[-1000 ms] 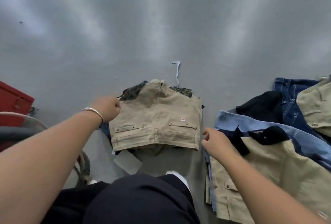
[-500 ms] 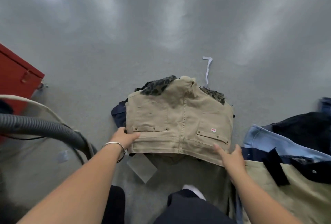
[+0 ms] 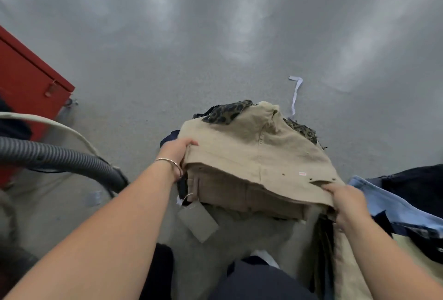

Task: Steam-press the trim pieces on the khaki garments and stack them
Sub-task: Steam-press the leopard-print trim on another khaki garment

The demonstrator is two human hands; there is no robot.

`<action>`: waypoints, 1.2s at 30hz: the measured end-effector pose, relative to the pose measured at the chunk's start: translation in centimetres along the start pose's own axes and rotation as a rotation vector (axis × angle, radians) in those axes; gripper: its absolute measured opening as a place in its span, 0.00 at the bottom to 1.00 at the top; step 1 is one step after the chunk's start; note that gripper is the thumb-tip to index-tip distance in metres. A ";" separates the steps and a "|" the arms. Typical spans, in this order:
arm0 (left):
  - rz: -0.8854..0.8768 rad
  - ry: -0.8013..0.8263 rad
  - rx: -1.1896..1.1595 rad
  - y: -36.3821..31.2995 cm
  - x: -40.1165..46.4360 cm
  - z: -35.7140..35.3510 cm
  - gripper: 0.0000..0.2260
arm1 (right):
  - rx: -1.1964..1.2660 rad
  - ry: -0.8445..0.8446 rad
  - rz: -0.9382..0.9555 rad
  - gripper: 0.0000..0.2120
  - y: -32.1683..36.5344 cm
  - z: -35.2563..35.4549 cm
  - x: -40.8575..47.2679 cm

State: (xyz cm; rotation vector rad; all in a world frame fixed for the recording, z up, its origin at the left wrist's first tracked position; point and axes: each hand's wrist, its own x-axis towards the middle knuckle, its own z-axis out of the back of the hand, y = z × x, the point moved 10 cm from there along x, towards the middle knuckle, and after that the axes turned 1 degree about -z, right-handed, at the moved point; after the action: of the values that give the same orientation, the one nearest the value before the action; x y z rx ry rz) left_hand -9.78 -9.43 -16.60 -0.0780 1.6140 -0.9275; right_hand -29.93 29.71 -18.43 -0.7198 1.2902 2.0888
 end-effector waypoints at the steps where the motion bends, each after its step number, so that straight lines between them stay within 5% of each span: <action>1: -0.018 0.021 -0.034 -1.6 -0.4 -0.6 0.03 | 0.180 0.086 -0.087 0.00 1.2 -0.4 -0.1; 4: -0.102 0.147 -0.117 -6.4 -2.4 -3.0 0.03 | 0.527 0.296 -0.188 0.08 6.8 -1.5 -1.5; 9: -0.294 0.361 -0.371 -12.3 -7.0 -5.1 0.07 | 0.694 0.583 0.036 0.09 15.2 -2.1 -6.2; 12: -0.373 0.448 -0.541 -14.0 -8.8 -4.7 0.14 | 0.721 0.571 0.200 0.21 16.5 -1.1 -6.6; 15: -0.362 0.450 -0.581 -14.5 -8.2 -4.4 0.13 | 0.672 0.581 0.190 0.22 15.8 -1.5 -6.4; 17: -0.235 0.355 -0.456 -12.5 -6.4 -3.9 0.07 | 0.569 0.617 0.074 0.16 14.2 -2.8 -5.8; 21: 0.031 -0.085 0.135 -1.5 -3.2 2.3 0.02 | -0.004 0.402 -0.117 0.08 5.8 -2.5 -2.7; 26: 0.166 -0.169 0.632 8.3 -3.2 7.5 0.10 | -0.574 0.197 -0.106 0.14 -7.8 -0.1 -2.0; 28: 0.074 -0.155 0.760 5.8 -3.2 7.6 0.20 | -0.442 0.114 -0.078 0.16 -9.9 0.4 -3.9; 31: -0.190 -0.097 0.837 -1.2 -6.2 5.5 0.37 | -0.193 0.038 0.080 0.34 -6.9 1.2 -7.2; 33: -0.354 -0.022 0.762 -6.0 -9.8 3.9 0.27 | -0.042 0.091 0.180 0.32 -2.4 1.9 -9.5; 36: -0.418 0.068 0.557 -11.8 -16.9 4.2 0.16 | 0.270 0.349 0.161 0.14 5.5 2.2 -13.8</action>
State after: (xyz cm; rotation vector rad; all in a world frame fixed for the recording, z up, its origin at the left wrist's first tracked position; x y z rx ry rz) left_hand -6.46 -10.78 4.11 0.0052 1.3690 -1.6907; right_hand -24.60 27.06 -4.65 -0.9099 1.8343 1.9108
